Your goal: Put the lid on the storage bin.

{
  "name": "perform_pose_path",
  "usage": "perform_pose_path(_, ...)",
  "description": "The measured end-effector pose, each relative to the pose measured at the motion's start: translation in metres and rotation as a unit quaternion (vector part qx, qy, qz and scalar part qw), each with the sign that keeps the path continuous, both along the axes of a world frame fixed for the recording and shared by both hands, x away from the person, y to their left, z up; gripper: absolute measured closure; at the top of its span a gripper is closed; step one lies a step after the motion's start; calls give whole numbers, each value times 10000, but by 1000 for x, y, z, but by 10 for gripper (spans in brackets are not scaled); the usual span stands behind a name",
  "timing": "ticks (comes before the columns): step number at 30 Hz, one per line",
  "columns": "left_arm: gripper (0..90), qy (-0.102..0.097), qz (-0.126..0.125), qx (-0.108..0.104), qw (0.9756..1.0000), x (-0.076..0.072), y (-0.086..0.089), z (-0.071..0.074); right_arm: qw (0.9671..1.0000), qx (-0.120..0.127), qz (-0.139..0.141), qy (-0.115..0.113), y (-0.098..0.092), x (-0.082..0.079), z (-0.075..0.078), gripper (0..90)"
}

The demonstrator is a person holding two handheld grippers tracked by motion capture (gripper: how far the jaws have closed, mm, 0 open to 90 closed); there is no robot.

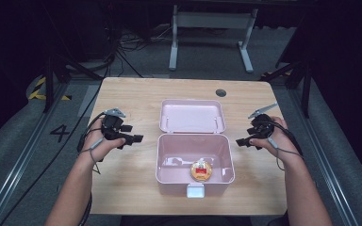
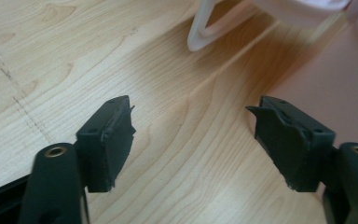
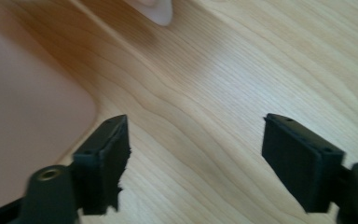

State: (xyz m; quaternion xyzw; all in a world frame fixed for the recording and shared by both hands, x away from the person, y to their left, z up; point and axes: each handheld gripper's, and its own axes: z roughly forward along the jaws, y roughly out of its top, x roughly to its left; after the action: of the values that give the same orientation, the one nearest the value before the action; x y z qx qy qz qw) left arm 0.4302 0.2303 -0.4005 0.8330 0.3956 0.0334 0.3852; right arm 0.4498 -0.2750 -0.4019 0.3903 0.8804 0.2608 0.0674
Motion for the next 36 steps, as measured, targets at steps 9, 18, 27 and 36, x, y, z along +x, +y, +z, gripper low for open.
perform_pose_path(9, 432, -53, 146, -30, 9999, 3, 8, 12, 9984, 51, 557, -128, -5, -2, 3, 540)
perform_pose_path(18, 337, -148, 178, -323, 9992, 23, -7, 15, 9991, -15, 204, -366, -16, -8, 5, 504)
perform_pose_path(27, 289, -83, 6, -537, 9985, 49, -32, 28, 9988, 60, 179, -462, -20, -16, 5, 477)
perform_pose_path(36, 282, -91, 99, -379, 9992, 76, -54, 29, 9983, 31, 222, -540, -12, -22, 7, 461)
